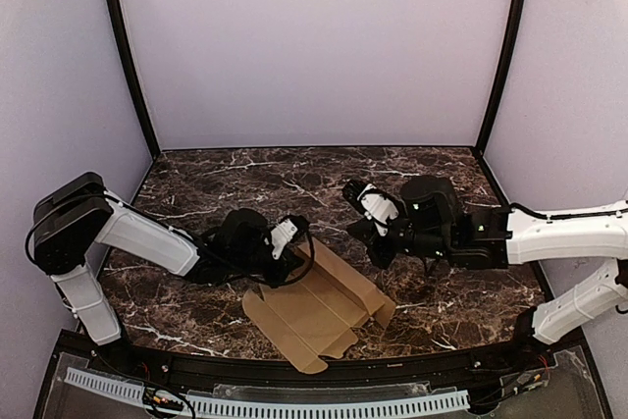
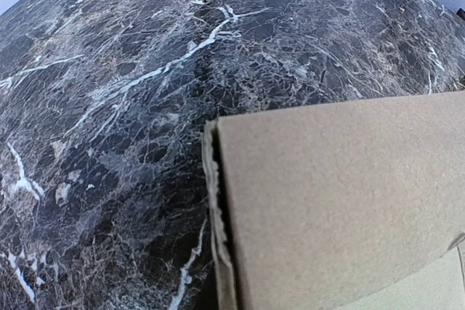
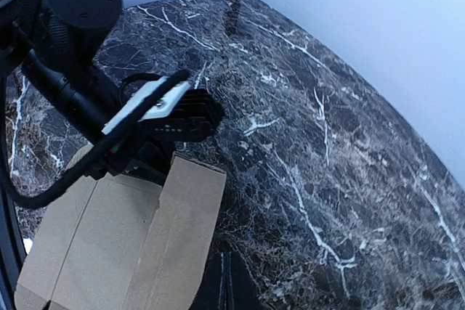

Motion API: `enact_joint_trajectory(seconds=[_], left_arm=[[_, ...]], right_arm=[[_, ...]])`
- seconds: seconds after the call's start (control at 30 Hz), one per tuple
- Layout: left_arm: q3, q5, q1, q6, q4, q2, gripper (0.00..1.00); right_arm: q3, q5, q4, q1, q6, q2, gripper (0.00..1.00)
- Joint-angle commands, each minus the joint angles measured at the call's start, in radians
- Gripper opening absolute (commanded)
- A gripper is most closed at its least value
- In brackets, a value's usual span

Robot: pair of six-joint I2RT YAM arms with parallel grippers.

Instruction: Fold the paper box

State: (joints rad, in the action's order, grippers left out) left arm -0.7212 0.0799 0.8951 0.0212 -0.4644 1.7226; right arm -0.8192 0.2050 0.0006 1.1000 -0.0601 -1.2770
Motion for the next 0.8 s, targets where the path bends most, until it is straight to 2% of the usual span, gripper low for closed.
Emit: enact_joint_trajectory(seconds=[0.0,0.27,0.77], left_arm=[[-0.03,0.066,0.003,-0.117,-0.067,0.019,0.0],[-0.059,0.143,0.004,-0.167,-0.13,0.086,0.0],[-0.068,0.169,0.004,-0.141,-0.146,0.14,0.0]], right_arm=[[-0.023,-0.164,0.021,-0.068,0.097,-0.045,0.0],[-0.016,-0.278,0.166,-0.127,0.194,-0.162,0.0],[-0.074,-0.314,0.317,-0.148,0.263,-0.344,0.0]])
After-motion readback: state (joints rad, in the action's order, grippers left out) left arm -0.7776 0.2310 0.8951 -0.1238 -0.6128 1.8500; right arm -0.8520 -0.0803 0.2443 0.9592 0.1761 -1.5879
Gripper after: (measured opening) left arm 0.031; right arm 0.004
